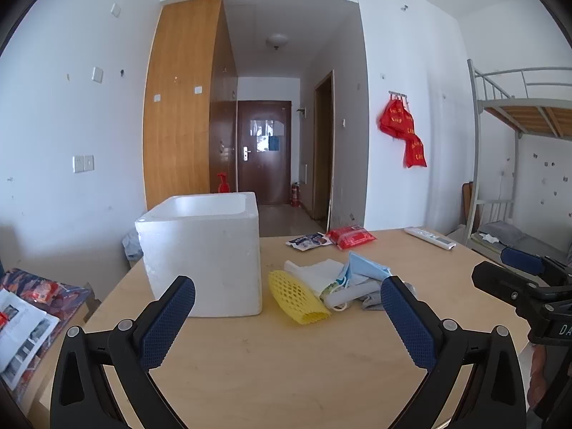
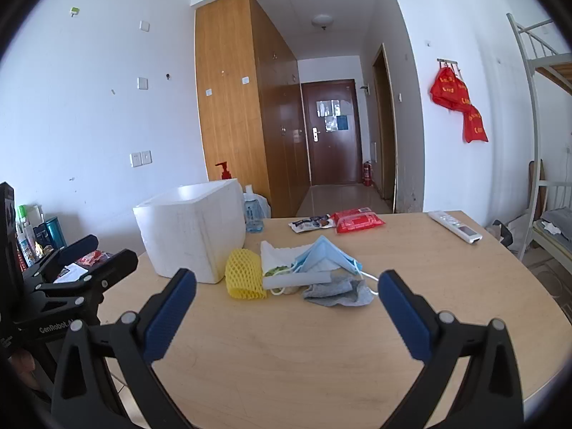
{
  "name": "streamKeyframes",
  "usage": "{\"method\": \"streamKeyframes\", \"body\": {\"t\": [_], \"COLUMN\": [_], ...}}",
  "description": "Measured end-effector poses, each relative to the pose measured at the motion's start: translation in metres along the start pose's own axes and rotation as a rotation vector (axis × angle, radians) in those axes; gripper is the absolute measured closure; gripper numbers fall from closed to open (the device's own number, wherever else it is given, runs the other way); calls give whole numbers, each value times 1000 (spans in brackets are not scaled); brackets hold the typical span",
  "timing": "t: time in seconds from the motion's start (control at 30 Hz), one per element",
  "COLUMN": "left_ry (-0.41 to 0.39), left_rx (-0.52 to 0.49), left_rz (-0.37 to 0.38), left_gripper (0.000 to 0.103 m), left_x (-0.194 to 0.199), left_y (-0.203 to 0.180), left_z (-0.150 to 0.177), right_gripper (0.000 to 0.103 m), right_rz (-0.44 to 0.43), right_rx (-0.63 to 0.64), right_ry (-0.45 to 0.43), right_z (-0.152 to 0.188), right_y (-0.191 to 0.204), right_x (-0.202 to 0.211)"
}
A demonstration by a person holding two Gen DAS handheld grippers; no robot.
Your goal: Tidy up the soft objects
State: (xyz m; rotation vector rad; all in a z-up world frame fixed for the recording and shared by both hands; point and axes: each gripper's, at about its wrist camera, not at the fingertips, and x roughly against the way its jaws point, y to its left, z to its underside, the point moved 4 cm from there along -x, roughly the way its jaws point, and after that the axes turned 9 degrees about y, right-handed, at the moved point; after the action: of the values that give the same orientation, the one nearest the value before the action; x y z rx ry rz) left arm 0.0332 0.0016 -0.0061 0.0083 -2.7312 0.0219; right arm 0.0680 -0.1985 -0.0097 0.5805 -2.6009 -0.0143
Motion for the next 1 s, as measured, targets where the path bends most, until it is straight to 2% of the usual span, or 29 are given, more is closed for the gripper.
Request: {"method": "streamKeyframes", "body": {"t": [1.0], "left_ry": [-8], "left_rx": [-40], "left_rz": [3], "left_gripper": [0], "left_x": [5], "left_y": [-6], "left_z": [-1], "right_gripper": [0], "right_rz": [5], "right_rx": [0], "right_ry": [1], "right_z": [0], "right_y": [-2], "right_x": [1]}}
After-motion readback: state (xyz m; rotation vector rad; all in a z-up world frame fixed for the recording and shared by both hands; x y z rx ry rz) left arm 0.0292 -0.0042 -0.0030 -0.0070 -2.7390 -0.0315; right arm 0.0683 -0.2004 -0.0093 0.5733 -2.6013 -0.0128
